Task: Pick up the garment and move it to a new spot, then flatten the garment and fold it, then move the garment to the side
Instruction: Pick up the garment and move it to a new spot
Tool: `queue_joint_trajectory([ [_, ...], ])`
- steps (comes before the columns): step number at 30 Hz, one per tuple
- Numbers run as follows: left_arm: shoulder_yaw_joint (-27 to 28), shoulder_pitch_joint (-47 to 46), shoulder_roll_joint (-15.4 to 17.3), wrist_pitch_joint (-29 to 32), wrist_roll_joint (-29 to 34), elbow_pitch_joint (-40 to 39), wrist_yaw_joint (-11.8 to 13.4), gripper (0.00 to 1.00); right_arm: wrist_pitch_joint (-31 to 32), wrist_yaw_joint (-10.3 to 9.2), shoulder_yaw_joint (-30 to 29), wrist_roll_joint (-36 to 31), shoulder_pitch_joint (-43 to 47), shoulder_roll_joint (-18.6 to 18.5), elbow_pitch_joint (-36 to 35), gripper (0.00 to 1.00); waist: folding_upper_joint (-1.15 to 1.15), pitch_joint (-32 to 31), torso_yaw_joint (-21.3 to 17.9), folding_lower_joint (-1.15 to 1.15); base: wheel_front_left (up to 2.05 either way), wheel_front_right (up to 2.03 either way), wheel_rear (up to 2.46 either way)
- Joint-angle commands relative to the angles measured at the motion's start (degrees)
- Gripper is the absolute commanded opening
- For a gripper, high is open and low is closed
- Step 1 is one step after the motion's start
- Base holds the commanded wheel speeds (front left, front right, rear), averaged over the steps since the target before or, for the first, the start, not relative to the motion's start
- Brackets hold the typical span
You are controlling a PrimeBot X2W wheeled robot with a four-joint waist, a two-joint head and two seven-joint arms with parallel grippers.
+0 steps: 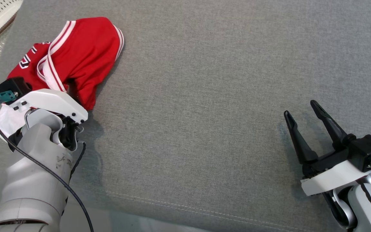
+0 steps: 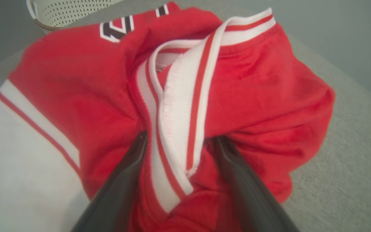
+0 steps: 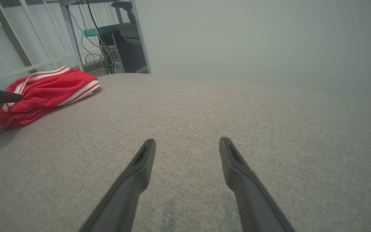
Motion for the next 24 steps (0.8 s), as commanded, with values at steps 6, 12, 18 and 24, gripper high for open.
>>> queue_joint_trajectory([
  [6,0.28,-1.27,2.91,0.41,-0.19,-0.31,0.03,1.00,-0.67,0.03,1.55,0.89,-1.22,-1.18,-1.05,1.00,0.00,1.78,-1.16,0.00,0.00,0.00,0.00],
  [12,-0.13,-1.49,2.74,0.08,-0.36,-0.14,-0.41,1.00,-0.67,0.03,2.36,1.24,-2.39,-1.87,-0.97,1.00,0.00,3.05,-1.78,0.00,0.00,0.00,0.00],
  [18,-0.73,-1.12,2.74,-1.66,-0.13,-0.05,-0.37,0.00,-0.67,0.03,2.80,1.52,-3.07,-1.94,-0.62,1.00,0.00,3.03,-2.32,0.00,0.00,0.00,0.00],
  [24,-1.20,-0.65,3.94,-6.84,0.63,-1.25,-1.90,0.00,-0.67,0.03,2.87,1.54,-3.22,-1.14,-0.03,1.00,0.00,1.63,-2.66,0.00,0.00,0.00,0.00],
])
